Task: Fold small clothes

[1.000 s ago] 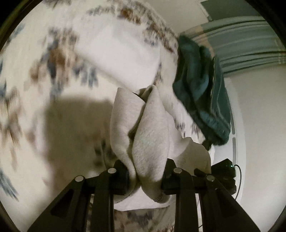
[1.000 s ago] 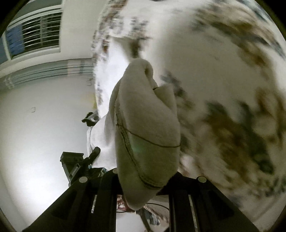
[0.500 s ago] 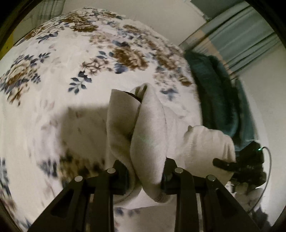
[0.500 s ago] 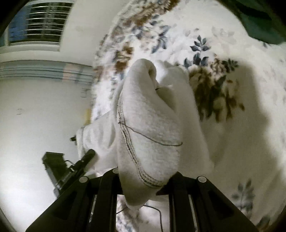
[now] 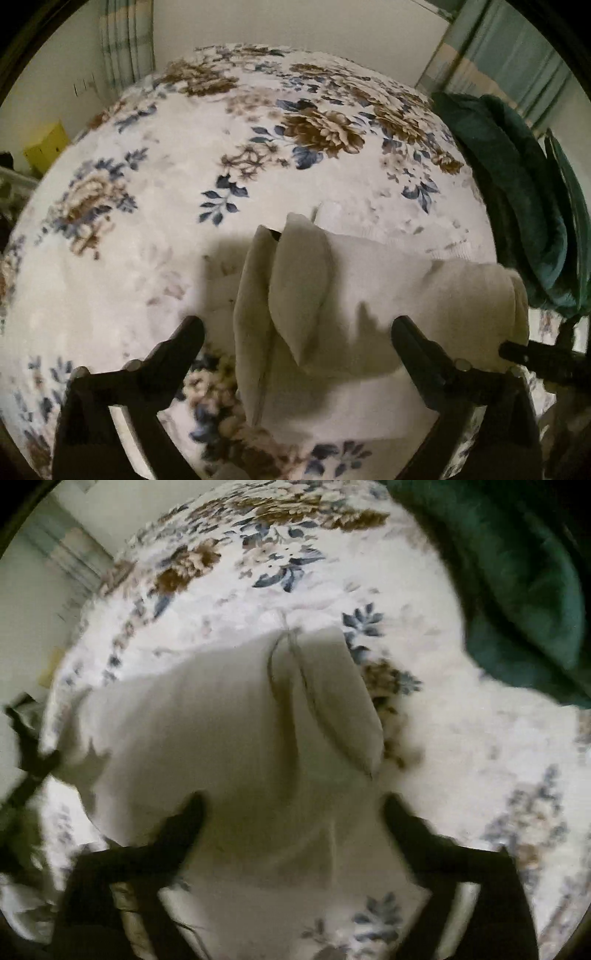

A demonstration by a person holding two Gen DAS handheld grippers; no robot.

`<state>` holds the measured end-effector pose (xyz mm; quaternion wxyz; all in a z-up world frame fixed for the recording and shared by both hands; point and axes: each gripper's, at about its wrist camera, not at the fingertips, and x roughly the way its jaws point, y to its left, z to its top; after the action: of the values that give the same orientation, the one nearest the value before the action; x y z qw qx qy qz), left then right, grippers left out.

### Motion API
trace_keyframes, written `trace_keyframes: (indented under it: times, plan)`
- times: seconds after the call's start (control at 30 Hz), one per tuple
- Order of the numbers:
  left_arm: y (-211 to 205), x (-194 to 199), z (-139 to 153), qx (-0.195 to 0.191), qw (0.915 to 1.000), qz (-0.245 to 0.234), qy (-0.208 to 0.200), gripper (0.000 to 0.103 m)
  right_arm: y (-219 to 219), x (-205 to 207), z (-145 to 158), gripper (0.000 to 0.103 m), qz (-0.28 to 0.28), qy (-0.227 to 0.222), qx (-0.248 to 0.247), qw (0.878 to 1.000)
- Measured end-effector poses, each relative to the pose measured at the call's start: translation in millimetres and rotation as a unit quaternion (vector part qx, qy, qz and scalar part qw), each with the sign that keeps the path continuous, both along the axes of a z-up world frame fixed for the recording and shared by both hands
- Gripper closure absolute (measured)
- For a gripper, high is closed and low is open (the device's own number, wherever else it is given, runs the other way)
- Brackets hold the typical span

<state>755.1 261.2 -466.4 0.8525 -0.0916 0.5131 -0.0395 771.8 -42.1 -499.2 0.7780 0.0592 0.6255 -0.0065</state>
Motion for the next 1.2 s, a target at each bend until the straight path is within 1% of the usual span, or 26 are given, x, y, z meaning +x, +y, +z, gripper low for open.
trace_keyframes:
  times: [0.03, 0.1, 0.17, 0.27, 0.37, 0.4, 0.43, 0.47, 0.57, 0.6, 0.63, 0.7, 0.77, 0.83, 0.93, 1.03, 1.13, 1.2]
  plan:
    - [-1.9, -2.6, 2.8, 0.015, 0.9999, 0.002, -0.001, 0.0, 6.0, -11.0, 5.0, 0.0, 0.0, -0.003, -0.033, 0.999]
    - [-7.4, -17.0, 13.4, 0.036, 0.9993, 0.002, -0.006, 0.0, 13.5, -27.0, 14.8, 0.0, -0.002, -0.009, -0.073, 0.997]
    - [-9.0, -28.5, 22.9, 0.041, 0.9991, 0.006, -0.01, 0.0, 18.7, -45.4, 29.4, 0.0, -0.01, -0.021, -0.094, 0.995]
    - [-14.7, -51.8, 47.7, 0.066, 0.9977, 0.011, -0.014, 0.0, 24.4, -75.6, 62.2, 0.0, -0.019, -0.052, -0.12, 0.991]
    - [-19.3, -85.4, 83.5, 0.071, 0.9968, 0.011, -0.034, 0.0, 30.0, -109.6, 104.8, 0.0, -0.03, -0.085, -0.131, 0.987]
    - [-21.1, -100.8, 100.0, 0.077, 0.9959, 0.011, -0.045, 0.0, 32.6, -118.9, 116.5, 0.0, -0.03, -0.091, -0.131, 0.987]
    - [-21.9, -109.7, 109.6, 0.08, 0.9955, 0.011, -0.05, 0.0, 35.0, -129.9, 130.2, 0.0, -0.031, -0.098, -0.132, 0.986]
    - [-22.8, -124.1, 125.7, 0.081, 0.995, 0.011, -0.057, 0.0, 36.6, -144.7, 149.0, 0.0, -0.032, -0.11, -0.137, 0.984]
    - [-24.2, -153.5, 161.1, 0.081, 0.994, 0.011, -0.073, 0.0, 43.4, -181.2, 193.5, 0.0, -0.033, -0.132, -0.142, 0.98]
    - [-25.0, -164.9, 175.0, 0.08, 0.9937, 0.01, -0.078, 0.0, 45.7, -198.7, 214.7, 0.0, -0.034, -0.141, -0.142, 0.979]
    - [-25.6, -173.1, 186.7, 0.077, 0.9937, 0.008, -0.081, 0.0, 47.2, -208.0, 226.1, 0.0, -0.034, -0.146, -0.141, 0.979]
    - [-26.6, -198.1, 217.2, 0.075, 0.9929, 0.009, -0.091, 0.0, 50.8, -236.0, 259.5, 0.0, -0.035, -0.163, -0.146, 0.975]
    - [-28.3, -215.4, 238.9, 0.082, 0.9914, 0.005, -0.102, 0.0, 52.9, -267.3, 296.1, 0.0, -0.039, -0.181, -0.143, 0.972]
    - [-29.0, -238.8, 268.0, 0.084, 0.9896, 0.005, -0.116, 0.0, 55.3, -292.6, 325.7, 0.0, -0.042, -0.195, -0.144, 0.969]
    - [-29.6, -268.2, 298.2, 0.091, 0.9868, 0.005, -0.134, 0.0, 58.5, -335.6, 378.7, 0.0, -0.045, -0.227, -0.147, 0.962]
    - [-28.7, -299.3, 328.2, 0.098, 0.9836, 0.008, -0.151, 0.0, 61.9, -370.2, 417.6, 0.0, -0.045, -0.248, -0.145, 0.957]
    - [-25.5, -326.7, 353.0, 0.094, 0.9816, 0.014, -0.165, 0.0, 64.7, -410.4, 456.2, 0.0, -0.043, -0.267, -0.138, 0.953]
    - [-24.8, -341.6, 366.3, 0.089, 0.9814, 0.015, -0.169, 0.0, 66.7, -431.0, 474.4, 0.0, -0.04, -0.276, -0.136, 0.951]
